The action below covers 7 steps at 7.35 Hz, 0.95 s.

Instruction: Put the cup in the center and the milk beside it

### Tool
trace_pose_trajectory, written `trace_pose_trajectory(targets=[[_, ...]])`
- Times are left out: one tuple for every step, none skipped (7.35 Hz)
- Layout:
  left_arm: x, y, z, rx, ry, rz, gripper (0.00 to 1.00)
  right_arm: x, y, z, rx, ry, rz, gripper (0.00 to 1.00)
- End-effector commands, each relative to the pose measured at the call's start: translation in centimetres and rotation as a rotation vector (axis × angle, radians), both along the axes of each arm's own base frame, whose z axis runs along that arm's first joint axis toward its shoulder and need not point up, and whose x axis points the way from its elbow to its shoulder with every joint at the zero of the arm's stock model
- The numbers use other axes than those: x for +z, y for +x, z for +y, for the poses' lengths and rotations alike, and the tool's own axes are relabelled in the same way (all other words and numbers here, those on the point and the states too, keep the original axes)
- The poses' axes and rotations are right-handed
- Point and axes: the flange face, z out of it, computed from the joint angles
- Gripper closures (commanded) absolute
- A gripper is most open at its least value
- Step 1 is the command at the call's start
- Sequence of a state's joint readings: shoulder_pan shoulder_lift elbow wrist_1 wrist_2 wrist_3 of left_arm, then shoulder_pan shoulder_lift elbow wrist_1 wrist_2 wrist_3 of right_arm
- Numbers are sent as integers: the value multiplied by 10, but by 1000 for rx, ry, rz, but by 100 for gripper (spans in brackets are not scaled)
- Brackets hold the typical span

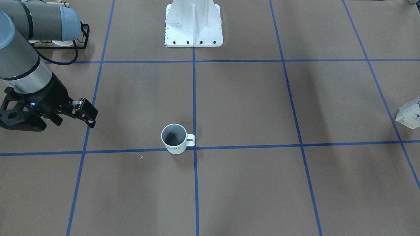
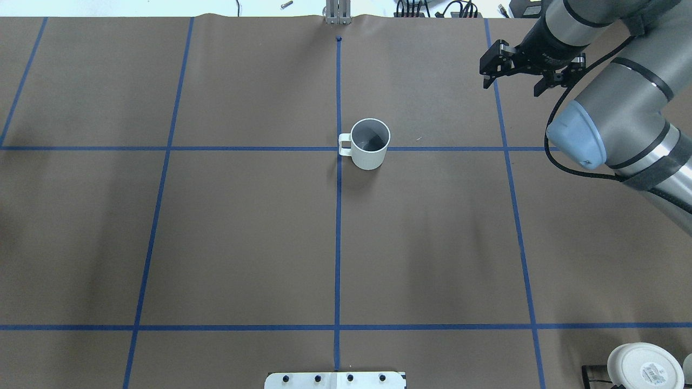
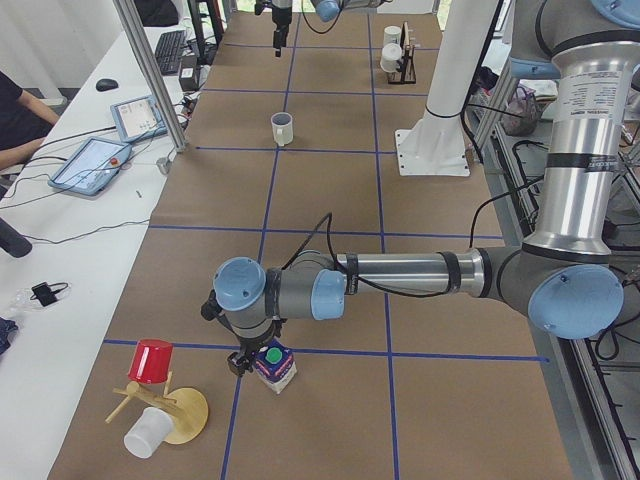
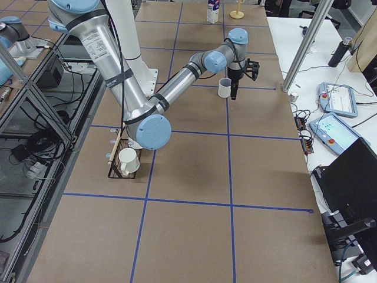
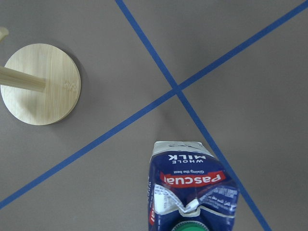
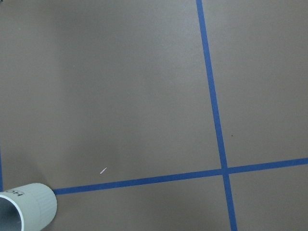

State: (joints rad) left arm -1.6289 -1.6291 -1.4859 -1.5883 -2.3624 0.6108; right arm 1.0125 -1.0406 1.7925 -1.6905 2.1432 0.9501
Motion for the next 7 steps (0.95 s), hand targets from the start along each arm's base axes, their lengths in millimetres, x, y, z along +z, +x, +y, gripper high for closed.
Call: trace_pose_trajectory(targets=[[-1, 2, -1, -3, -4, 6, 2, 1, -2, 1, -3, -1, 1, 0], [0, 2, -1, -4, -5, 6, 2, 2, -3, 0, -4, -5, 3, 0], [3, 2, -1, -7, -14, 7, 2, 3, -4, 0, -6, -4, 5, 0], [10, 2, -2, -38, -14, 6, 2, 3, -5, 1, -6, -5, 4, 0], [22, 6, -4, -71, -13, 7, 2, 3, -6, 1, -8, -5, 4, 0], [25, 7, -5, -86, -16, 9, 2, 2, -6, 2, -8, -4, 4, 0], [23, 7, -5, -87, -15, 10, 2, 2, -6, 2, -8, -4, 4, 0]])
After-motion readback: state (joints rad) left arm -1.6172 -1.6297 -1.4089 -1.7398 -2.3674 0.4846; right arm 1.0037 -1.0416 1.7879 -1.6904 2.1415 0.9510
